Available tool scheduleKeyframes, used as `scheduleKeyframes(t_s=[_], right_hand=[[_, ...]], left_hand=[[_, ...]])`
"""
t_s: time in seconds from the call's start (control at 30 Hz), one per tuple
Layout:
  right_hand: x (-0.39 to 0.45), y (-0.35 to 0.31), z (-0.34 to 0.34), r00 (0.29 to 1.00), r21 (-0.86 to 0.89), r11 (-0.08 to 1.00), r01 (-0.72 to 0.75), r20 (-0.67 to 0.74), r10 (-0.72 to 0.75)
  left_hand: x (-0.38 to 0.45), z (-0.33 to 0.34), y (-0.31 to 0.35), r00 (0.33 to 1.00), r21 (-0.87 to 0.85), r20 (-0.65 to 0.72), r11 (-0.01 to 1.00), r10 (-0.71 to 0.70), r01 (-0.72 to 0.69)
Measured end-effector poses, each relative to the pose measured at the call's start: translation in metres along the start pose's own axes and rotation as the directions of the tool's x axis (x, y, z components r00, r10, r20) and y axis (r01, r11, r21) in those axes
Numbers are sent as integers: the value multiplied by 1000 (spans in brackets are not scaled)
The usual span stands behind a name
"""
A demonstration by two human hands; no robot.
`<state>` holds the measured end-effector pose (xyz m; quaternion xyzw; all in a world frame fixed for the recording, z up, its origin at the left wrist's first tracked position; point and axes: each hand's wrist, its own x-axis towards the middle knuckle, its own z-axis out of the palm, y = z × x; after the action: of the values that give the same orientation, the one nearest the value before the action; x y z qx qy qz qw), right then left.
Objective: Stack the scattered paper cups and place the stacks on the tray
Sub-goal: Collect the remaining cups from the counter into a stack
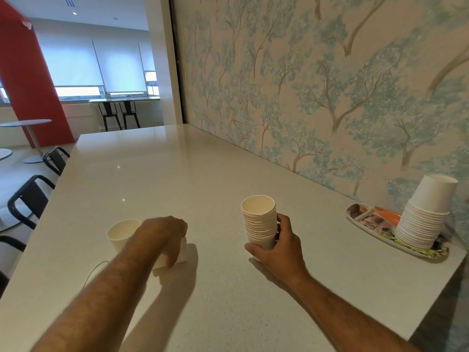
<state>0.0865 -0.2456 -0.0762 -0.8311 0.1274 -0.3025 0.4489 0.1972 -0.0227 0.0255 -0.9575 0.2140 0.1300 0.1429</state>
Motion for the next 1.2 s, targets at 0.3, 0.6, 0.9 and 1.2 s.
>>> scheduleKeyframes(t_s=[0.3, 0.6, 0.9, 1.2], right_hand=[[1, 2, 0, 999, -9, 999, 31, -17, -32], [2, 8, 3, 1000, 13, 1000, 25, 13, -25], [4, 8, 3, 998, 84, 996, 19, 61, -25], [7, 9, 6, 989, -76, 991, -111, 91, 118]], left_hand=[[-16, -31, 21, 840, -105, -532, 975, 110, -195], [-36, -78, 62, 570, -244, -802, 776, 176, -582], [-18, -73, 97, 716, -120, -613, 857, 332, -501], [-14, -55, 112, 814, -304, -413, 780, 409, -547]])
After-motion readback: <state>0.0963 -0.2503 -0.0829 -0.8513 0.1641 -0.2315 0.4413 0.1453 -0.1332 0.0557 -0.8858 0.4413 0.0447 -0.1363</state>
